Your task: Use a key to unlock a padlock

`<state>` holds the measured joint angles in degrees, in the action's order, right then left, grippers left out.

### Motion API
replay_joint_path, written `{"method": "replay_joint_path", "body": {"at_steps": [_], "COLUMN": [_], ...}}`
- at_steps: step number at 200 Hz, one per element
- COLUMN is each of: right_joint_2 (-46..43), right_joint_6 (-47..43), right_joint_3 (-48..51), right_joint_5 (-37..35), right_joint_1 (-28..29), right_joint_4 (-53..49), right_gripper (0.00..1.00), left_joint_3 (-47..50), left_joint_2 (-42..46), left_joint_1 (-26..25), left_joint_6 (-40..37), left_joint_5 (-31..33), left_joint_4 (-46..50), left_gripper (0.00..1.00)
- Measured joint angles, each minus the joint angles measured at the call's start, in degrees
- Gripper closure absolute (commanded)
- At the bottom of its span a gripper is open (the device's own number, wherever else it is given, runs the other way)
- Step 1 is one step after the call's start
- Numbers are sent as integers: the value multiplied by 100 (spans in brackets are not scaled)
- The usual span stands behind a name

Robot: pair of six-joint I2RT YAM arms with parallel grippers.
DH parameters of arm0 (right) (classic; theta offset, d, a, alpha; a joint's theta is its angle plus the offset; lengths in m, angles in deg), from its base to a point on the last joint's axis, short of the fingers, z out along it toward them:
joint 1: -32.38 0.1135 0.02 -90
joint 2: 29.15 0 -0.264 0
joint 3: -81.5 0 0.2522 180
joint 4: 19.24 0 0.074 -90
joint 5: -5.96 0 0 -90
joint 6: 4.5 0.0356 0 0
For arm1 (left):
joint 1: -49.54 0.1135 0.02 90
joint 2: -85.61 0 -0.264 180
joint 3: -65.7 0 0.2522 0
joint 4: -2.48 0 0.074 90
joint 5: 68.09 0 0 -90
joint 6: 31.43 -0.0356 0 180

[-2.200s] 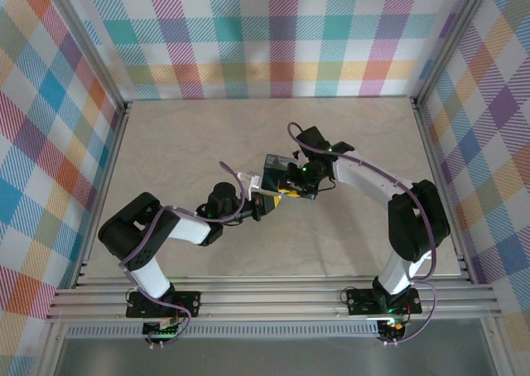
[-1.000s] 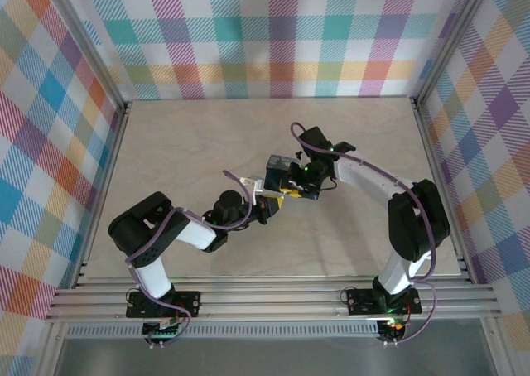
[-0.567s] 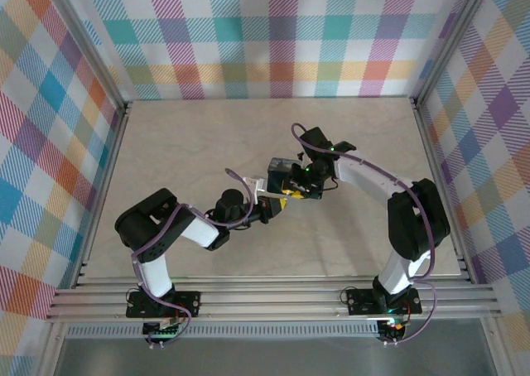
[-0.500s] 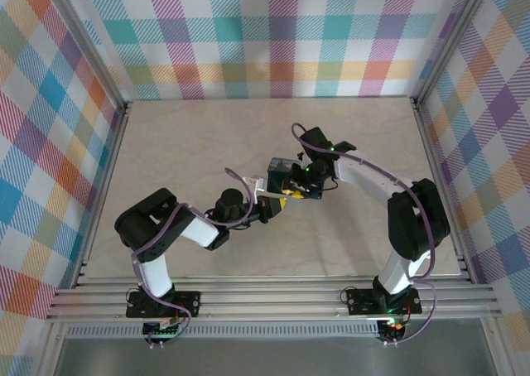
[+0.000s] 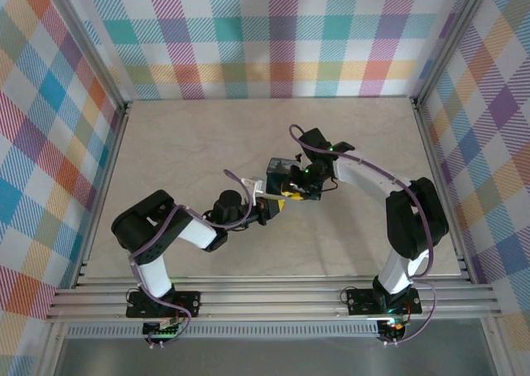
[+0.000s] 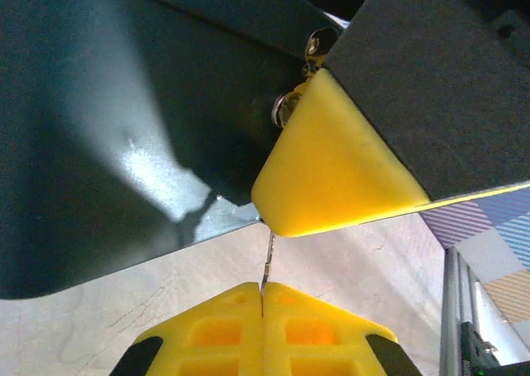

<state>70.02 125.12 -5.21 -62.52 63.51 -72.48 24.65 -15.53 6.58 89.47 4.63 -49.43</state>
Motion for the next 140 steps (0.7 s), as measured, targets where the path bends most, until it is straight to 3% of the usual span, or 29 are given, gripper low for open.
{"method": "replay_joint_path", "body": {"at_steps": [54, 140], "right_joint_2": [33, 37], "right_joint_6": [20, 39], "right_joint_3": [17, 356], "right_joint_5": [85, 317], "right_joint_1": [0, -72], "right_joint_4": [2, 286], "right_gripper": [100, 100], "left_joint_3": [85, 83], "left_joint_2": [173, 26], "left_joint_1": [-87, 61], "left_joint_6": [-79, 468], "left_joint_5": [284, -249], "left_joint_4": [94, 98], "left_gripper": [100, 100]}}
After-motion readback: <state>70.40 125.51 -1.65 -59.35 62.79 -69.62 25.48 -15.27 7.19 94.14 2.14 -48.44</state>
